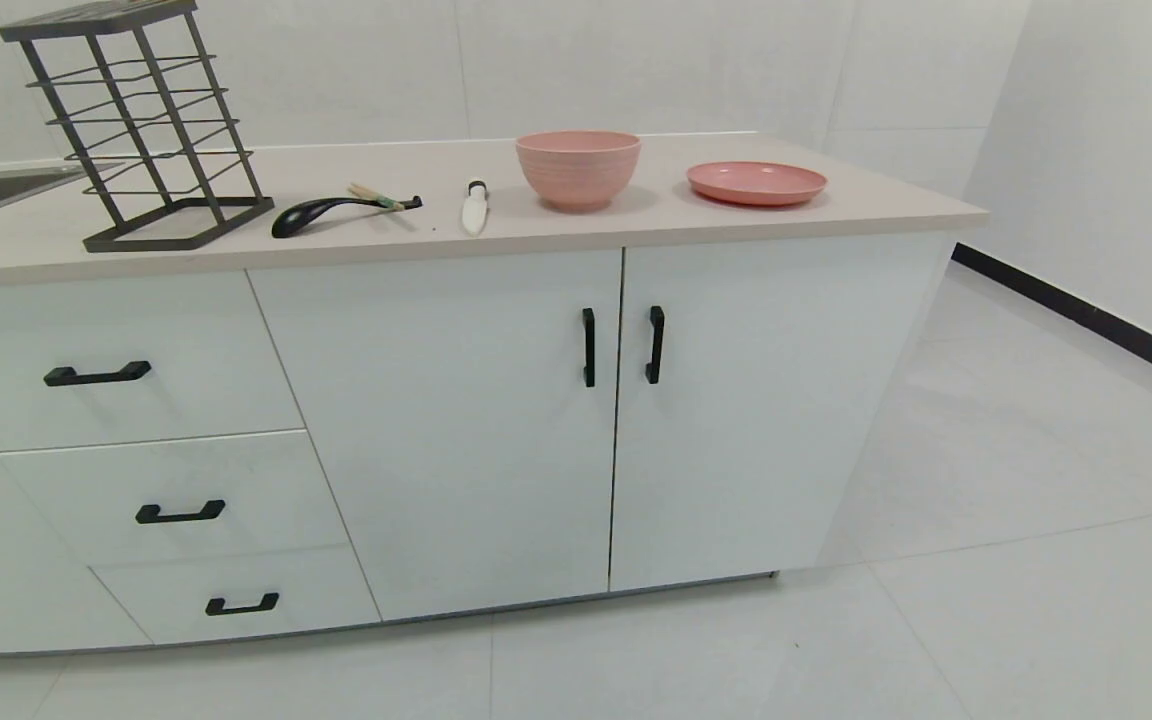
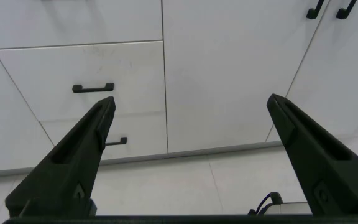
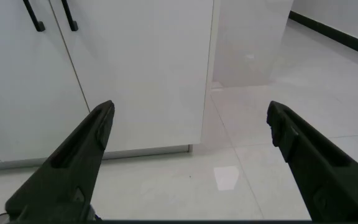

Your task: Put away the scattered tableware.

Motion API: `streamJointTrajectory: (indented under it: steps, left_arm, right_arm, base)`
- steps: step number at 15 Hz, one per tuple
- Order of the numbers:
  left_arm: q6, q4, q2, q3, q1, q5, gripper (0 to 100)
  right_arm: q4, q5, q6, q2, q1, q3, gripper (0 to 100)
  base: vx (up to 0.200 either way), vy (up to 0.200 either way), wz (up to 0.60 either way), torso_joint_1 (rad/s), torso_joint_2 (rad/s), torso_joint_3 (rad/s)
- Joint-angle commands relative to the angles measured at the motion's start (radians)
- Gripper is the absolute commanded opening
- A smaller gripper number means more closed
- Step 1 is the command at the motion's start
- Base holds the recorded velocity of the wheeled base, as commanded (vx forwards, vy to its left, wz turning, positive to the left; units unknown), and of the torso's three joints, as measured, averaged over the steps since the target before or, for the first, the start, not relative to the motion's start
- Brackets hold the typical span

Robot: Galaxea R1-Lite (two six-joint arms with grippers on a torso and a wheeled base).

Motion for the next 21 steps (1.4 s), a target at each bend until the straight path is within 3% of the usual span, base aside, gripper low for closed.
streamJointTrajectory:
  steps: [1, 8, 9, 12, 15, 21]
  left_arm:
    - [0.000, 0.000, 0.001, 0.000, 0.000, 0.000, 100]
    - [0.003, -0.002, 0.001, 0.000, 0.000, 0.000, 100]
    - [0.003, 0.000, 0.001, 0.000, 0.000, 0.000, 100]
    - [0.005, 0.000, 0.001, 0.000, 0.000, 0.000, 100]
    - [0.005, 0.000, 0.001, 0.000, 0.000, 0.000, 100]
    - [0.005, 0.000, 0.001, 0.000, 0.000, 0.000, 100]
  right_arm:
    - [0.000, 0.001, 0.000, 0.001, 0.000, 0.000, 100]
    - [-0.040, -0.001, -0.003, 0.001, -0.003, -0.012, 100]
    - [-0.094, 0.007, -0.011, 0.014, -0.012, -0.133, 100]
    - [-0.067, 0.111, -0.015, 0.209, 0.013, -0.288, 100]
    - [-0.069, 0.192, -0.014, 0.388, 0.049, -0.350, 100]
    - [-0.155, 0.238, -0.015, 0.778, 0.125, -0.432, 100]
  base:
    - [0.000, 0.000, 0.00, 0.000, 0.00, 0.000]
    - [0.000, 0.000, 0.00, 0.000, 0.00, 0.000]
    - [0.000, 0.000, 0.00, 0.000, 0.00, 0.000]
    - [0.000, 0.000, 0.00, 0.000, 0.00, 0.000]
    - [0.000, 0.000, 0.00, 0.000, 0.00, 0.000]
    - [0.000, 0.000, 0.00, 0.000, 0.00, 0.000]
